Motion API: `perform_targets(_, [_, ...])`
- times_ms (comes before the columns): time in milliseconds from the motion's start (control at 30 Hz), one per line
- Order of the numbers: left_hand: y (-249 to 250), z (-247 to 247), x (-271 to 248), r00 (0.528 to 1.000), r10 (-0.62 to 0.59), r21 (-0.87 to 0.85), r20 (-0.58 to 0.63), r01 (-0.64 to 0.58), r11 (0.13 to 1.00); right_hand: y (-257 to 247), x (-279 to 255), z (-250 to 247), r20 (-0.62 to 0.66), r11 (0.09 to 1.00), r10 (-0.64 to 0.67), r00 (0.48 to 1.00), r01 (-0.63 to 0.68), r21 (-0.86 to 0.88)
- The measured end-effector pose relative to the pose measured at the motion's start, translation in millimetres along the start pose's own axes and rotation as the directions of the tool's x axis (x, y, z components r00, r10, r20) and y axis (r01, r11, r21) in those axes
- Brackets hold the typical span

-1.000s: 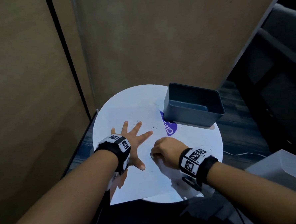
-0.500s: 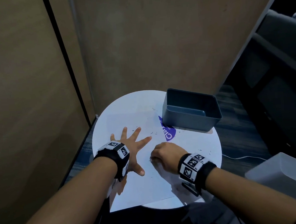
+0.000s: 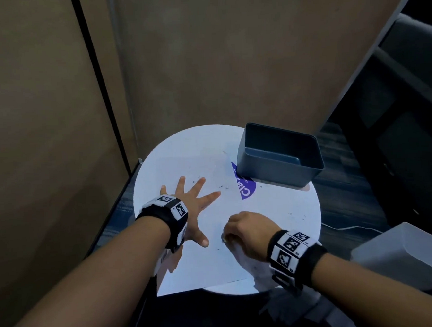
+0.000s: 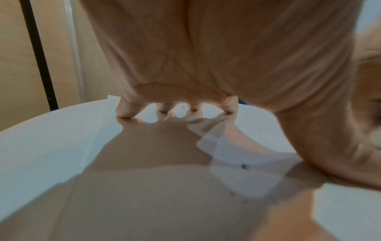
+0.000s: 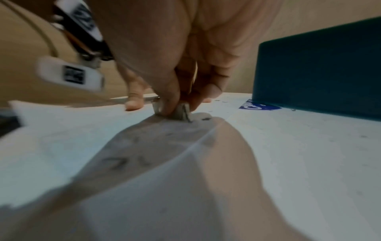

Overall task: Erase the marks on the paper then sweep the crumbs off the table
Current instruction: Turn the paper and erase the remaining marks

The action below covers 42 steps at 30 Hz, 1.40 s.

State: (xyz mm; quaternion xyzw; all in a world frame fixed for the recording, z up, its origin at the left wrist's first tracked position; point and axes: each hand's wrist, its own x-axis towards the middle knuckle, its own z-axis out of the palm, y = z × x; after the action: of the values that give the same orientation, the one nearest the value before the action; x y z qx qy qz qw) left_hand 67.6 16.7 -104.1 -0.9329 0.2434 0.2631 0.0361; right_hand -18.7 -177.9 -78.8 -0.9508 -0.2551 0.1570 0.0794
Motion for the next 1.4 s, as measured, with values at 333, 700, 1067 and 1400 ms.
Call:
perform_targets(333, [6,-1,-2,1.0,0.01,0.013,-0.017,-0.01,1.0,15,26,-10,-0.119,0.987,0.161,0.98,-0.163,-0.007])
perform_targets(700, [3,-3,1,1.0,0.007,0.024,-0.008,-0.007,1.0,3,7,-15,-0.123,0.993,0.116,0.986,-0.114,0.024])
perform_targets(1067, [2,0,-2,1.0,0.014,0.016,0.013,-0.014,1.0,-11,-32,27,-0.069,0.994,0.019,0.997,-0.011,0.108])
perform_targets(1400, [5,2,-1,1.0,0.017,0.022,-0.01,-0.016,1.0,3,35,-5,-0.13,0.984,0.161,0.978,-0.15,0.094])
